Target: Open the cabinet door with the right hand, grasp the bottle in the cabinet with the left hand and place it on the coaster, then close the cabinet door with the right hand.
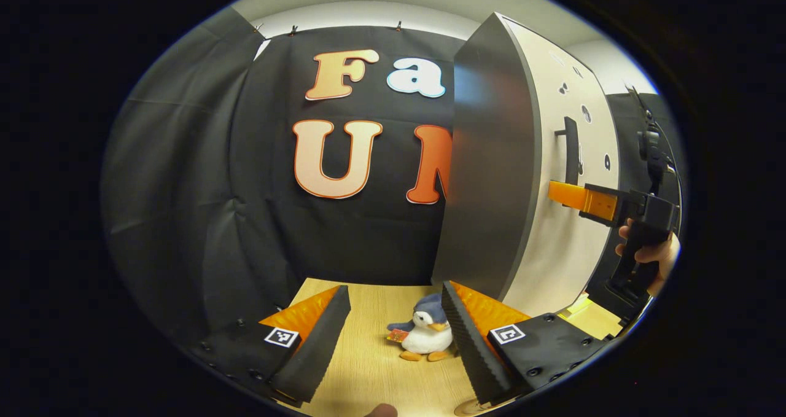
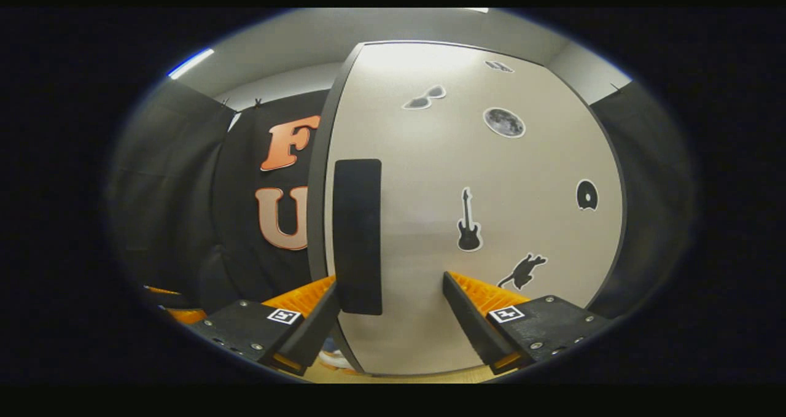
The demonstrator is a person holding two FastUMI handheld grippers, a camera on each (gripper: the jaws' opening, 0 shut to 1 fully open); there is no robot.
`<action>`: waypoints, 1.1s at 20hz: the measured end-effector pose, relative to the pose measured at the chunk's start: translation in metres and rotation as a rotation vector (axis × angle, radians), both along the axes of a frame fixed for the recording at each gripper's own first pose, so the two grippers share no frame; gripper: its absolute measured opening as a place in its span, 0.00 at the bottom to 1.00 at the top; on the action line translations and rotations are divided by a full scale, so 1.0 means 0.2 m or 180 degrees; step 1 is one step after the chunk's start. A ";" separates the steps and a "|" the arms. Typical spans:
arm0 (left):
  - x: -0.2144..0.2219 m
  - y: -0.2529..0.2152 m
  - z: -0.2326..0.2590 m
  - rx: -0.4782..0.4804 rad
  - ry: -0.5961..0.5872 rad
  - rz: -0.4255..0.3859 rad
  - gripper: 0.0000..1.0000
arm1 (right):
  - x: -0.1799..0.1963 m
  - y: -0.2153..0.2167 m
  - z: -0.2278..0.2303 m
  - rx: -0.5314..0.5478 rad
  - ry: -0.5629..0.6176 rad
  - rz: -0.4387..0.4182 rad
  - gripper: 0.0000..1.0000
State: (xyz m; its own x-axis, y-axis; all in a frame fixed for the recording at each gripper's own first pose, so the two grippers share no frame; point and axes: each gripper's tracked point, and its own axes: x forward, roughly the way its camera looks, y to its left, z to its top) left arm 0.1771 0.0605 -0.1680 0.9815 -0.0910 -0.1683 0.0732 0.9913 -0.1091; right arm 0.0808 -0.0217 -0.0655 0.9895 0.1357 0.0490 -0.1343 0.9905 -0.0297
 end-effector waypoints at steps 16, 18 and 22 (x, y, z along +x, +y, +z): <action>-0.39 -0.41 0.39 0.0175 -0.0191 0.0367 0.99 | -0.53 -0.41 0.11 0.0186 0.0124 0.0085 0.95; -0.44 -0.51 0.44 0.0197 -0.0214 0.0377 0.97 | -0.65 -0.55 0.12 0.0148 0.0134 -0.0005 0.95; -0.53 -0.69 0.54 0.0234 -0.0296 0.0359 0.97 | -0.84 -0.74 0.14 0.0091 0.0175 -0.0081 0.95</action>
